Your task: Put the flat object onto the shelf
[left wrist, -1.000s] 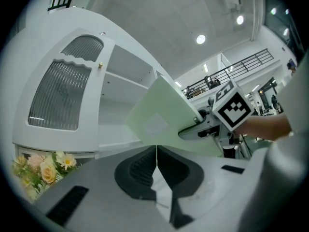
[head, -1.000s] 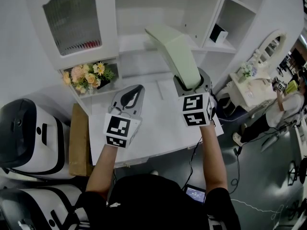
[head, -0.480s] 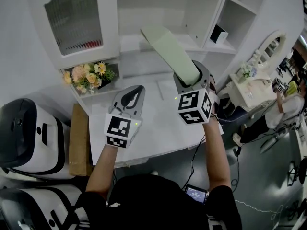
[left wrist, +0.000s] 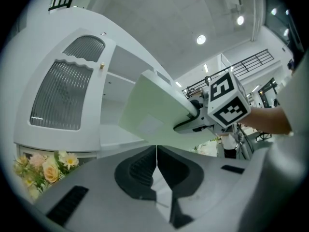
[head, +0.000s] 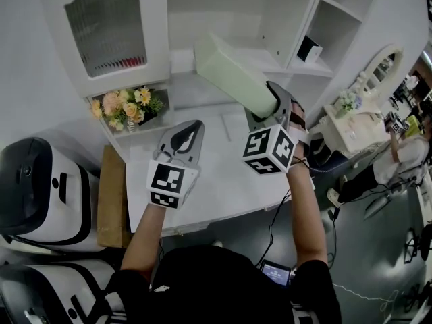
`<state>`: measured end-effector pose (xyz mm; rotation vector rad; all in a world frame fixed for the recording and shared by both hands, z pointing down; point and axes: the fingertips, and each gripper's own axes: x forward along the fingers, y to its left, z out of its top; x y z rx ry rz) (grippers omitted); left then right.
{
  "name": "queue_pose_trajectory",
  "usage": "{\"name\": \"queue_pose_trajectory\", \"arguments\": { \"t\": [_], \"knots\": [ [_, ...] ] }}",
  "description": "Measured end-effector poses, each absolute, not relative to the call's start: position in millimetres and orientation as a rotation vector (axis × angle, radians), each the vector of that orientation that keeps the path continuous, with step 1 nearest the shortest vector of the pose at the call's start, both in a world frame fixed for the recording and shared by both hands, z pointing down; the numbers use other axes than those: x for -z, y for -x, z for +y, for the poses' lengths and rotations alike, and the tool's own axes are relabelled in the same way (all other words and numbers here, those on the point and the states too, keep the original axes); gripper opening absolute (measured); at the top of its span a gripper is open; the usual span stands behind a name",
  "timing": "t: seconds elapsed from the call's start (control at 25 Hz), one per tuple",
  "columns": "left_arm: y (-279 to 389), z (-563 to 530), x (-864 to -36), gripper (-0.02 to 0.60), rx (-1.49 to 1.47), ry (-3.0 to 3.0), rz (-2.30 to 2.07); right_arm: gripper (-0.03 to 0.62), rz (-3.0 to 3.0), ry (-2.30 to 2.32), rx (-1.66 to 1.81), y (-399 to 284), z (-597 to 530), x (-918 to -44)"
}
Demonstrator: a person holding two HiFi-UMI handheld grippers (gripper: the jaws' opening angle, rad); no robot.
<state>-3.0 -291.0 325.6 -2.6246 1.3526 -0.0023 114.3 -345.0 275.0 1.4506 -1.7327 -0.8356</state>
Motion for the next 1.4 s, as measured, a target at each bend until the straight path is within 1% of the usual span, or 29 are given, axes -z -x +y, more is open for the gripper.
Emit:
{"name": "queue_pose_trajectory", "arguments": {
  "t": [0.68, 1.4],
  "knots": [
    [6.9, -290.5, -326.5, 0.006, 0.012, 2.605, 1.372, 0.278, -1.485, -1.343, 1.076, -104.4, -348.7, -271.7],
    [1.2, -293.7, -333.3, 0.006, 0.024, 2.617, 1.379, 0.276, -1.358, -1.233, 1.231, -103.1, -359.3, -283.1]
  ]
}}
